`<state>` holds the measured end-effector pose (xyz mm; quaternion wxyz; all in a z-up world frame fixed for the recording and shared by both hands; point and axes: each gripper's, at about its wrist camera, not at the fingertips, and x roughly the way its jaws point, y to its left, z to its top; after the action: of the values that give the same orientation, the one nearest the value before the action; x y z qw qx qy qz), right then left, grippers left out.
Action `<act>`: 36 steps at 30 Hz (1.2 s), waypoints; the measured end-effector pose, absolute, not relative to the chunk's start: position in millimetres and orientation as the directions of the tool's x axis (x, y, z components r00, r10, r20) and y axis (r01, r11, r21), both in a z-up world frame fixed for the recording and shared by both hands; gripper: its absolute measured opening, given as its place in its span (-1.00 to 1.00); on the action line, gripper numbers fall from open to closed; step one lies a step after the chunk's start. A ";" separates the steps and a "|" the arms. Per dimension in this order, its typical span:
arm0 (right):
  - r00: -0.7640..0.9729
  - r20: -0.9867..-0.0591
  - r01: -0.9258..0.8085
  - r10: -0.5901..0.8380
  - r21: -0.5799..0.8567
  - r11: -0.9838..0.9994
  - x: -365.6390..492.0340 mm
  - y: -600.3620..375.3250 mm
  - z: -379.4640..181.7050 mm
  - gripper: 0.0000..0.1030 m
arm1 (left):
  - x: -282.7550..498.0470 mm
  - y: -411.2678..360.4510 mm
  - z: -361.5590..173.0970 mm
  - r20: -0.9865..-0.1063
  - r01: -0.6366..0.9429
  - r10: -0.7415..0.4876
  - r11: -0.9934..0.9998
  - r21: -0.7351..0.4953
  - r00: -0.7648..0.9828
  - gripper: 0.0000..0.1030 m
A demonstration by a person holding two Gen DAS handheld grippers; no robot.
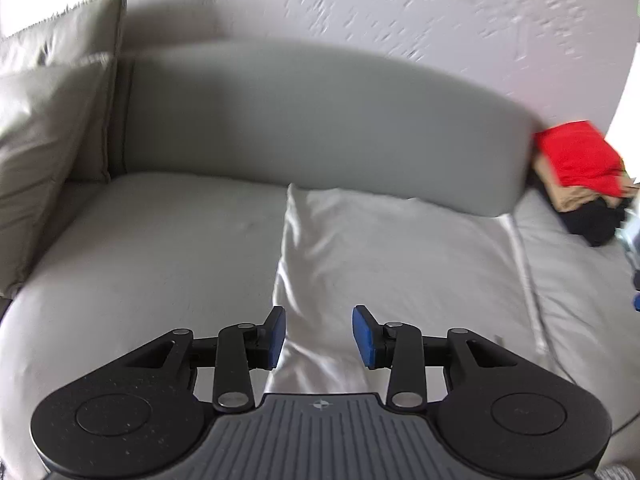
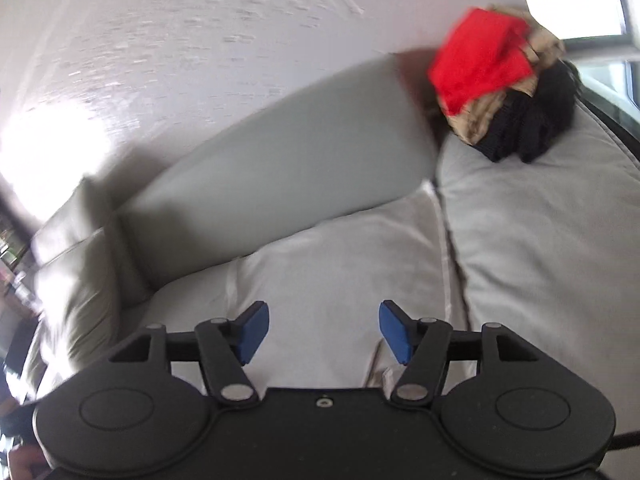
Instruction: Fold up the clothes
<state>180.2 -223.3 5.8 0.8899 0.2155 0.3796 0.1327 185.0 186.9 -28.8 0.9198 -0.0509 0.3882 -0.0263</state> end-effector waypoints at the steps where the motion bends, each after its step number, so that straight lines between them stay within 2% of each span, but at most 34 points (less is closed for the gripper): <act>1: 0.673 -0.625 -0.061 0.395 0.486 0.872 195.3 -225.8 -4.8 0.16 | 201.8 190.7 -38.0 -0.724 0.001 -0.088 0.993 -0.120 0.685 -0.38; 2: 0.670 -0.632 -0.048 0.390 0.486 0.872 210.8 -227.9 -15.9 0.13 | 219.4 195.7 -47.4 -0.734 -0.013 -0.084 0.992 -0.126 0.674 -0.44; 4: 0.662 -0.646 -0.032 0.380 0.482 0.876 242.8 -232.3 -38.1 -0.25 | 253.6 204.5 -65.4 -0.751 -0.039 -0.075 0.990 -0.133 0.656 -0.67; 6: 0.656 -0.663 -0.019 0.361 0.464 0.886 276.0 -236.4 -60.0 -0.36 | 285.0 212.3 -81.4 -0.751 -0.059 -0.073 0.987 -0.147 0.657 -0.68; 13: 0.649 -0.704 0.084 0.287 0.441 0.893 373.1 -257.5 -132.1 -0.34 | 372.5 233.4 -140.3 -0.771 -0.132 -0.093 0.966 -0.224 0.630 -0.55; 17: 0.627 -0.733 0.109 0.263 0.417 0.902 409.0 -267.4 -154.9 -0.30 | 398.9 242.2 -165.9 -0.785 -0.125 -0.149 0.953 -0.277 0.602 -0.50; 20: 0.620 -0.737 0.091 0.271 0.410 0.907 423.2 -270.8 -158.2 -0.29 | 410.7 251.3 -163.4 -0.755 -0.096 -0.207 0.937 -0.335 0.622 -0.35; 22: 0.622 -0.733 0.063 0.275 0.398 0.915 427.1 -270.9 -155.1 -0.20 | 422.8 255.0 -159.6 -0.750 -0.085 -0.229 0.931 -0.354 0.621 -0.35; 31: 0.567 -0.750 0.126 0.340 0.487 0.864 471.3 -285.9 -157.7 -0.15 | 480.8 245.7 -153.2 -0.758 -0.043 -0.304 0.916 -0.399 0.577 -0.39; 36: 0.521 -0.777 0.098 0.355 0.467 0.879 489.6 -281.3 -161.7 -0.16 | 489.6 240.0 -155.0 -0.762 -0.037 -0.291 0.924 -0.381 0.578 -0.42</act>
<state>489.6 -281.3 -161.7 0.8400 0.2339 0.4836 0.0765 489.6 240.0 -155.0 0.8697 -0.1808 0.4535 -0.0732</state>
